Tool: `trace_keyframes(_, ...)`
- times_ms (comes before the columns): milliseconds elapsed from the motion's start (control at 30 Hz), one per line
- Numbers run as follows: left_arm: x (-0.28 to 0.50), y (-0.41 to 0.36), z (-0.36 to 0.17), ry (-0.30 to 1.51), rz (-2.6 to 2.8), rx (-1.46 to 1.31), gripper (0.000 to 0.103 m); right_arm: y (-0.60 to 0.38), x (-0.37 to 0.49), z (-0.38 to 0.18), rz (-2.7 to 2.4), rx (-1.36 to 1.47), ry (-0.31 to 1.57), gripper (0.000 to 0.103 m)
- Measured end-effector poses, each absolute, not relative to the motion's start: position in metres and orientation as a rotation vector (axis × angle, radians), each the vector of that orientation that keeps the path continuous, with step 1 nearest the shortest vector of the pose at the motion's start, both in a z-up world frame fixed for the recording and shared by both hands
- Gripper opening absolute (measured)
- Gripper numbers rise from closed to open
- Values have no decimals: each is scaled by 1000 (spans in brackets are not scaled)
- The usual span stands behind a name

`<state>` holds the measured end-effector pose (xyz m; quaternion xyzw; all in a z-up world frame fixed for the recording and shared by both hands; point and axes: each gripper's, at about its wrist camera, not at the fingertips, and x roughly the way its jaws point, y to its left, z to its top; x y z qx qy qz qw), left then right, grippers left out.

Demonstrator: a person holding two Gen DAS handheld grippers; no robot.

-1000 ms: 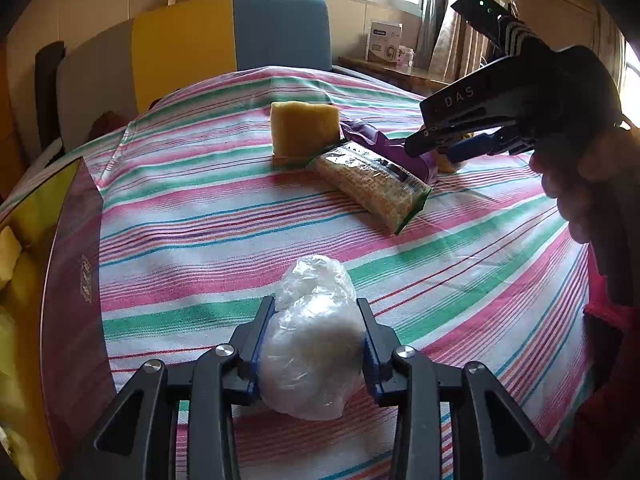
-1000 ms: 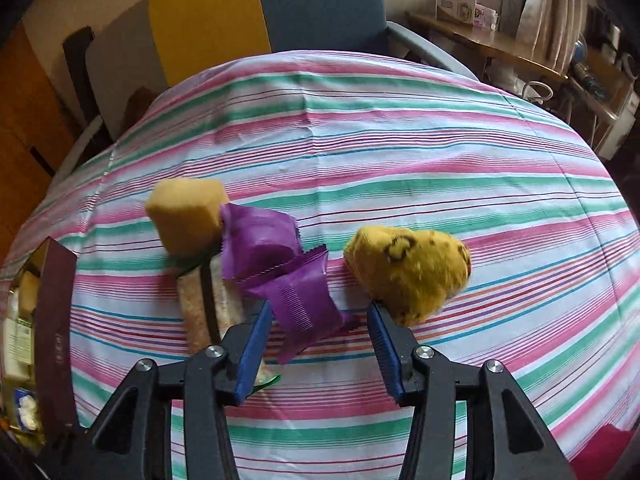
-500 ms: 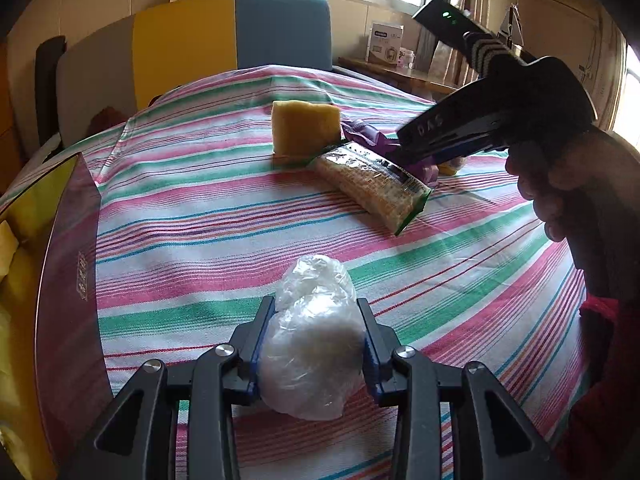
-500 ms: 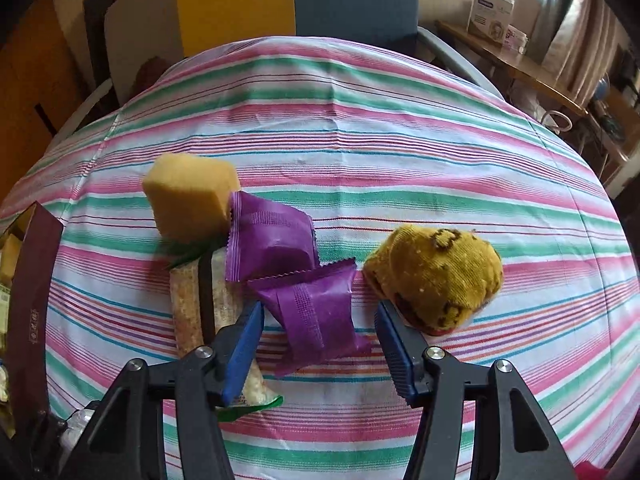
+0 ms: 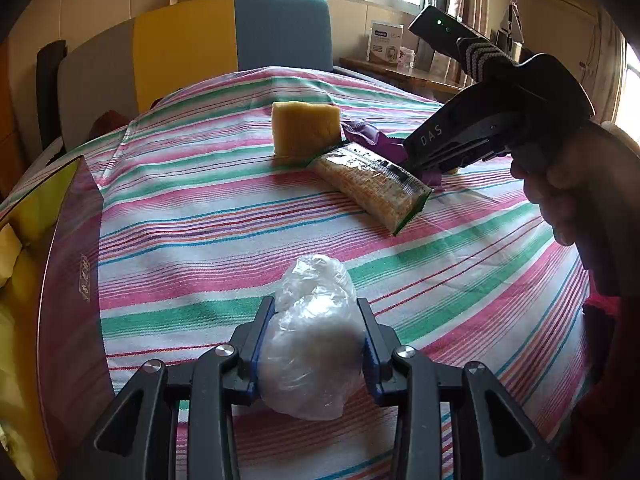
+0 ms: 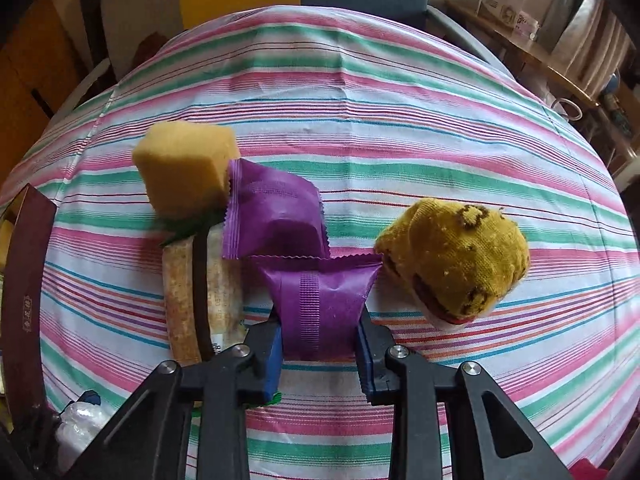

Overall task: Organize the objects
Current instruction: 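Lift the white ball with the left gripper while the right gripper grasps the purple packet, then carry the white ball into the gold tray and open the left gripper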

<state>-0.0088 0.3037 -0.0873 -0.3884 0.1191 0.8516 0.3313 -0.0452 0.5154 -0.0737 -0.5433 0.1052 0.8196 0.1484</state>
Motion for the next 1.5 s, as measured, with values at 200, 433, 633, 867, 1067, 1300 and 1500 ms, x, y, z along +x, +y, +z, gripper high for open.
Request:
trace_keyframes(200,-8,305,-88,323,2234,-1012,38,517,-45,-74,2357,-1565,296,30)
trace_keyframes(433,2,305,-76,331,2232,-1034,36,516,-46,-76,2362,-1562,293,30)
trace_keyframes(633,18,295,-38,302,2233,-968,36,513,-46,-77,2366,-1559,267,31)
trace_keyframes(867,24,270,-11,256,2257,-957,36,512,-47,-80,2358,-1566,246,31)
trace_keyframes(1067,23,250,-4,227,2286,-969,36,510,-46,-80,2355,-1561,248,31)
trace_keyframes(1300,18,233,0,194,2312,-992,36,507,-47,-81,2354,-1560,240,31)
trace_keyframes(1500,13,212,6,162,2339,-1001,36,505,-45,-80,2359,-1561,208,31)
